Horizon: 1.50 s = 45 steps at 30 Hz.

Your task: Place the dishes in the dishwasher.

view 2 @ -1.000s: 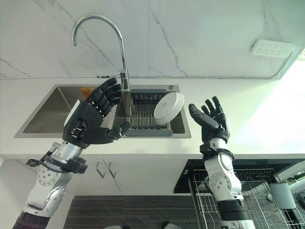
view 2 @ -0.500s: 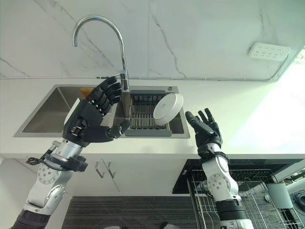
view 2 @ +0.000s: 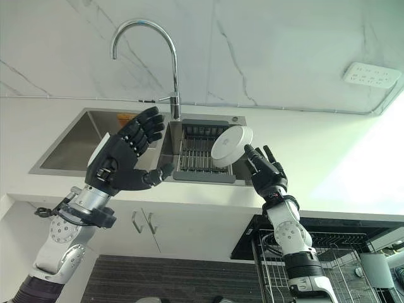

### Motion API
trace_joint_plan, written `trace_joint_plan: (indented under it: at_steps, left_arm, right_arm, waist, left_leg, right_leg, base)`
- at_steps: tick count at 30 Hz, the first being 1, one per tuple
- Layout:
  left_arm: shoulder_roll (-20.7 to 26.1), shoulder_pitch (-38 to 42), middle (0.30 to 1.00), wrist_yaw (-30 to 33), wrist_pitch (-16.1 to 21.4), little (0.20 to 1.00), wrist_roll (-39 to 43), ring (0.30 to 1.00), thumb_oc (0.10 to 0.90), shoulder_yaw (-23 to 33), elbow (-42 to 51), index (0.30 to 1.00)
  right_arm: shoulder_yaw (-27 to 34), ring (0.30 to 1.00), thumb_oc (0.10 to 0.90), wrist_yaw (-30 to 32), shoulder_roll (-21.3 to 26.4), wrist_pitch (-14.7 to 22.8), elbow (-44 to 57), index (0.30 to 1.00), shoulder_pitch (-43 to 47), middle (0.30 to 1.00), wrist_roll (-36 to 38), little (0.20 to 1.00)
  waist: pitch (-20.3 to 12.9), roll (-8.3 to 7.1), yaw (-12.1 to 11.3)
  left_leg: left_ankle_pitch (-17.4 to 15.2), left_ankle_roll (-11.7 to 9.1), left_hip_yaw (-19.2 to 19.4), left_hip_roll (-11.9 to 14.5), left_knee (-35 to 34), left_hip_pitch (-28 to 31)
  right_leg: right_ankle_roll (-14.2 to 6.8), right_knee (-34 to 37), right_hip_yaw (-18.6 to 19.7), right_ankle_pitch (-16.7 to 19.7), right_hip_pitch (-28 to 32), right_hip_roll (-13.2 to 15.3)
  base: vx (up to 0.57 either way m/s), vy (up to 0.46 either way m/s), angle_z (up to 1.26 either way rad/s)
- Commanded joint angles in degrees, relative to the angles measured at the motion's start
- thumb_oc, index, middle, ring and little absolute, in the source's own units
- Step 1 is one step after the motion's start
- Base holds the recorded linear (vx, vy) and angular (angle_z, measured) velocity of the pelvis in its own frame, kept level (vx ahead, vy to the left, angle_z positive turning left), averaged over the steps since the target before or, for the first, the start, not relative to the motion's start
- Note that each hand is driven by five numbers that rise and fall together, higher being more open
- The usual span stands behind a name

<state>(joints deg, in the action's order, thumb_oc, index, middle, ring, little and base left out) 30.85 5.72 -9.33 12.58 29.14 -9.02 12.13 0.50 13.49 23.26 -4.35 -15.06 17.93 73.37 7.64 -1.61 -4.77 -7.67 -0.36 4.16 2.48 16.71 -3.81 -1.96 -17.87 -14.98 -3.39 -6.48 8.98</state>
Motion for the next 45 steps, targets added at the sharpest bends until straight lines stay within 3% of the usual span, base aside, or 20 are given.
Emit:
trace_joint_plan:
  at_steps: [1, 27, 45]
  left_arm:
    - [1.3, 5.9, 0.9, 0.9, 5.0, 0.9, 3.7, 0.9, 0.8, -0.1, 4.2, 0.9]
    - [2.4, 7.0, 0.9, 2.3, 4.1, 0.9, 4.6, 0.9, 0.8, -1.0, 4.0, 0.9]
    - [3.5, 7.2, 0.9, 2.7, 3.2, 0.9, 5.5, 0.9, 0.8, -2.2, 3.7, 0.9]
  right_arm:
    - [1.5, 0.9, 0.8, -3.6, 3.0, 2.4, 0.3, 0.9, 8.9, 0.9, 2.6, 0.9]
    - [-1.0, 0.9, 0.8, -3.6, 5.9, -1.8, -8.4, 0.9, 14.9, 0.9, 3.2, 0.9]
    - [-3.0, 0.9, 0.8, -8.2, 9.7, -5.3, -20.0, 0.9, 20.5, 0.9, 1.9, 0.9]
  waist:
    - [-2.4, -0.59, 0.0]
    - [-2.4, -0.43, -1.2]
    - [-2.8, -0.24, -3.0]
  left_leg:
    - [-10.2, -0.9, 3.7, 1.4, 0.5, 4.2]
    - [-9.6, -1.2, 3.3, 1.6, 0.5, 4.1]
    - [-8.8, -2.0, 2.1, 1.7, 0.5, 3.6]
  right_leg:
    - [-5.5, 0.7, -2.3, -6.0, 3.0, 1.9]
    - [-5.1, 0.7, -2.6, -6.8, 4.1, 1.5]
    - [-4.6, 0.7, -4.0, -7.9, 5.3, 1.3]
  base:
    - [0.0, 0.0, 0.0]
    - [0.0, 0.0, 0.01]
    - [0.0, -0.002, 0.03]
